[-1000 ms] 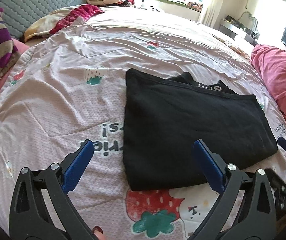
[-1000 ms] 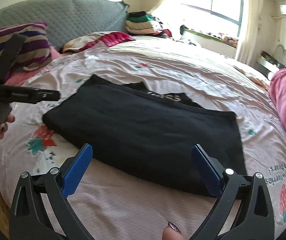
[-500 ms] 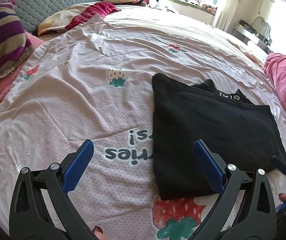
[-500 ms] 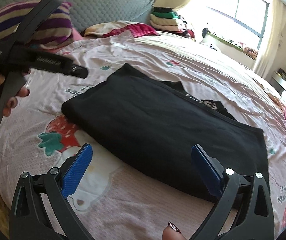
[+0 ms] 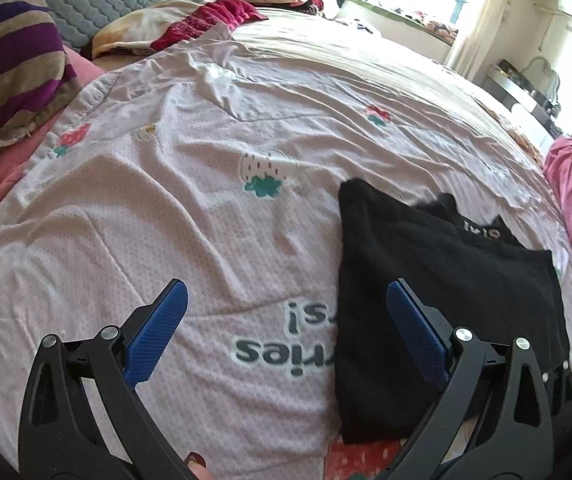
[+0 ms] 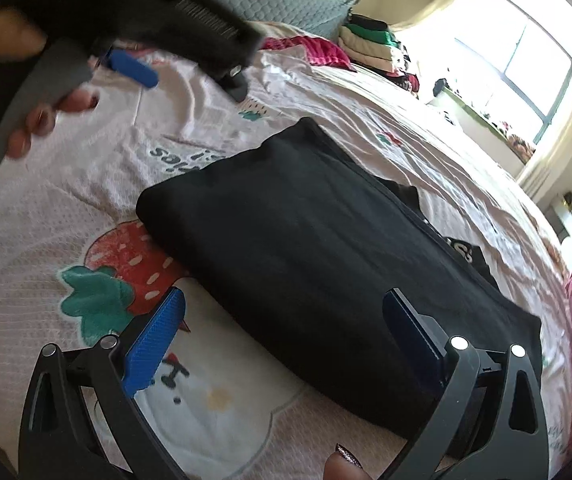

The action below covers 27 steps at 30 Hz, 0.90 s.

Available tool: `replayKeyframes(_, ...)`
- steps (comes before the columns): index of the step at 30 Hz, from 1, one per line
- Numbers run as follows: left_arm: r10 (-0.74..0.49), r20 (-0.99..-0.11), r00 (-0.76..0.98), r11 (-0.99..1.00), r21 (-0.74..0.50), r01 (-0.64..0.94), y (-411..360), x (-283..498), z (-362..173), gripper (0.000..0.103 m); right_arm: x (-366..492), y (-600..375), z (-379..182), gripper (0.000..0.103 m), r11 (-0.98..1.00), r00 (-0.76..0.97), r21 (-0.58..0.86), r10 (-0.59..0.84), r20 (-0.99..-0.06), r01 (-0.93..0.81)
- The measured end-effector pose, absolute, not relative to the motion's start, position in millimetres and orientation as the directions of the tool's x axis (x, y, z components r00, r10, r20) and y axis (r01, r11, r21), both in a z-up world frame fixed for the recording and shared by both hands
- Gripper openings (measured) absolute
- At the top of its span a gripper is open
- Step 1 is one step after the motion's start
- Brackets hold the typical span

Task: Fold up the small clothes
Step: 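Move both open tools to one side edge of the folded black shirt, then close the right tool on the shirt edge while the left tool closes beside it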

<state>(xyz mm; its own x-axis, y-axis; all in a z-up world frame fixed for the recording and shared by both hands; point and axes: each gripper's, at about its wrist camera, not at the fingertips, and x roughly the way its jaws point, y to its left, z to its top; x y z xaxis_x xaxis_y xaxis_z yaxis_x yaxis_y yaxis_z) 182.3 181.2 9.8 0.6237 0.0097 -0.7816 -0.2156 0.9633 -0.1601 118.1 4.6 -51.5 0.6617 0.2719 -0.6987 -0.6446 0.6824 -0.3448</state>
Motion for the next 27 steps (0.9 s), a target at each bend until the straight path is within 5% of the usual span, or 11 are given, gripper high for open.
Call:
replayKeyframes(21,-0.025,-0.826,0.564,0.974,-0.148,-0.174,164.6,245.1,-19.4,0.093,151.3,32.2,-60.2,0.096,0.673,0.762,-0.472,0.216,-0.61,-0.569)
replayKeyframes(23,-0.022,-0.827,0.562,0.977,-0.138,-0.165,161.6,247.2,-20.0,0.093,152.3,26.4,-56.4,0.073,0.683,0.766,-0.461,0.23,-0.601,-0.567)
replayKeyframes(27,-0.061,-0.829,0.555,0.975,-0.168,-0.145,157.8,250.1,-20.3,0.093,148.2,15.9,-47.6,0.052,0.71,0.777,-0.43,0.263,-0.572,-0.558)
